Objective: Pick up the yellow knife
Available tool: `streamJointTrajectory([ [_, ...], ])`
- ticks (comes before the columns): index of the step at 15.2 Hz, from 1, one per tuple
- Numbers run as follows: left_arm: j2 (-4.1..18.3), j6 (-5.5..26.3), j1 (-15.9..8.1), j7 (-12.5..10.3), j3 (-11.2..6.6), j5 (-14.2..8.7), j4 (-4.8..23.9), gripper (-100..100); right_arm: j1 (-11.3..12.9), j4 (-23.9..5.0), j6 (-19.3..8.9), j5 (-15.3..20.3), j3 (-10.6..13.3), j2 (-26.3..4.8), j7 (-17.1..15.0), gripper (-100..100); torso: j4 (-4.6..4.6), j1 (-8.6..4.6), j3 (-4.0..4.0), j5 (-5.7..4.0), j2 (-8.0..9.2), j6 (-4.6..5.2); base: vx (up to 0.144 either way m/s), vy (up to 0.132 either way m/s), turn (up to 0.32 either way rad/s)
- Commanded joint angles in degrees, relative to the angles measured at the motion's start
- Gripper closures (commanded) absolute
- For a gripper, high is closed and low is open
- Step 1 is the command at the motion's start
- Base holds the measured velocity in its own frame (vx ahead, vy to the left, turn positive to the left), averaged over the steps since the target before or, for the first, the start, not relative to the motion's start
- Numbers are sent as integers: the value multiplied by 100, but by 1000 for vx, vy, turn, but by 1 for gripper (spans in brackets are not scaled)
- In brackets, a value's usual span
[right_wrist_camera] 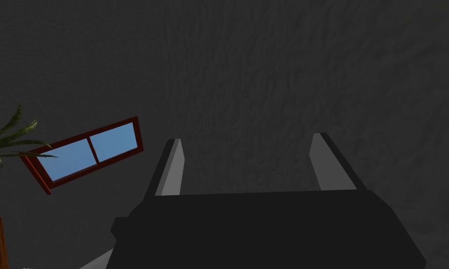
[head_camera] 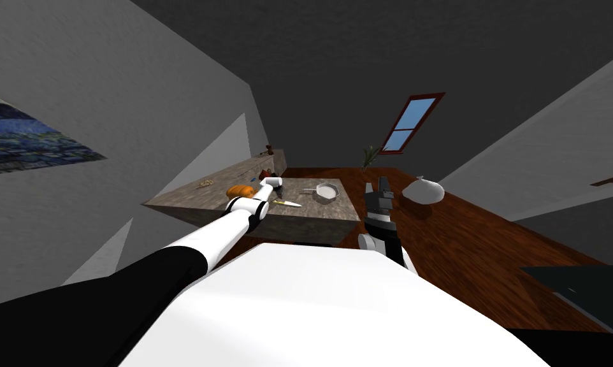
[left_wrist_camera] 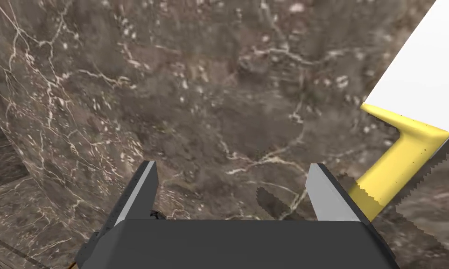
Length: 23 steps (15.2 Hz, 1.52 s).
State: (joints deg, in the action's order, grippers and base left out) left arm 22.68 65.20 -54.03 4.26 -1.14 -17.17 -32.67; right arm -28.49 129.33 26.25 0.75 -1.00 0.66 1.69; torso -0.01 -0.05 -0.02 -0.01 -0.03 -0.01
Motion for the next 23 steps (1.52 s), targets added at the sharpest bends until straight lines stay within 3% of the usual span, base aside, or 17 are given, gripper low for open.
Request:
streamJointTrajectory([
  [1, 17, 286, -181, -4, 16, -85, 286, -100, 0, 0, 0, 0, 0, 0, 0, 0, 0, 0, 0, 0, 0, 0, 8, -14, 27],
  [4, 24, 659, -353, -6, 32, -151, 524, -100, 0, 0, 0, 0, 0, 0, 0, 0, 1, -2, 0, -1, -1, -1, 9, -16, 39],
  [7, 24, 659, -353, -6, 32, -151, 568, -100, 0, 0, 0, 0, 0, 0, 0, 0, 0, 0, 0, 0, 0, 0, 5, -7, -1],
  [8, 30, 892, -508, -9, 46, -211, 722, -100, 0, 0, 0, 0, 0, 0, 0, 0, 0, 2, 1, 1, 1, 0, 2, -5, 24],
  [10, 30, 892, -508, -9, 46, -211, 825, -100, 0, 0, 0, 0, 0, 0, 0, 0, 0, 2, 1, 1, 2, -1, 4, -7, 22],
  [13, 44, 1261, -762, -13, 70, -313, 1263, -100, 0, 0, 0, 0, 0, 0, 0, 0, 0, 0, 1, 0, 1, -1, 7, -11, 25],
  [16, 44, 1281, -762, -13, 70, -313, 1263, -100, 0, 0, 0, 0, 0, 0, 0, 0, 0, 2, 2, 1, 3, -1, 1, -6, 13],
  [17, 51, 1435, -862, -14, 80, -353, 1440, -100, 0, 0, 0, 0, 0, 0, 0, 0, 1, 3, 2, 1, 3, 0, 0, 0, 0],
  [19, 57, 1559, -942, -16, 89, -385, 1572, -100, 0, 0, 0, 0, 0, 0, 0, 0, 1, 4, 2, 1, 4, -1, -2, -3, 8],
  [20, 57, 1559, -942, -16, 89, -385, 1467, -100, 0, 0, 0, 0, 0, 0, 0, 0, 1, 4, 3, 1, 5, -1, -5, -7, 19],
  [22, 65, 1713, -1041, -18, 99, -425, 1771, -100, 0, 0, 0, 0, 0, 0, 0, 0, 1, 3, 3, 0, 4, 0, 0, 0, 0],
  [23, 65, 1713, -1041, -18, 99, -425, 1771, -100, 0, 0, 0, 0, 0, 0, 0, 0, 1, 4, 3, 1, 5, -1, -3, -5, 13],
])
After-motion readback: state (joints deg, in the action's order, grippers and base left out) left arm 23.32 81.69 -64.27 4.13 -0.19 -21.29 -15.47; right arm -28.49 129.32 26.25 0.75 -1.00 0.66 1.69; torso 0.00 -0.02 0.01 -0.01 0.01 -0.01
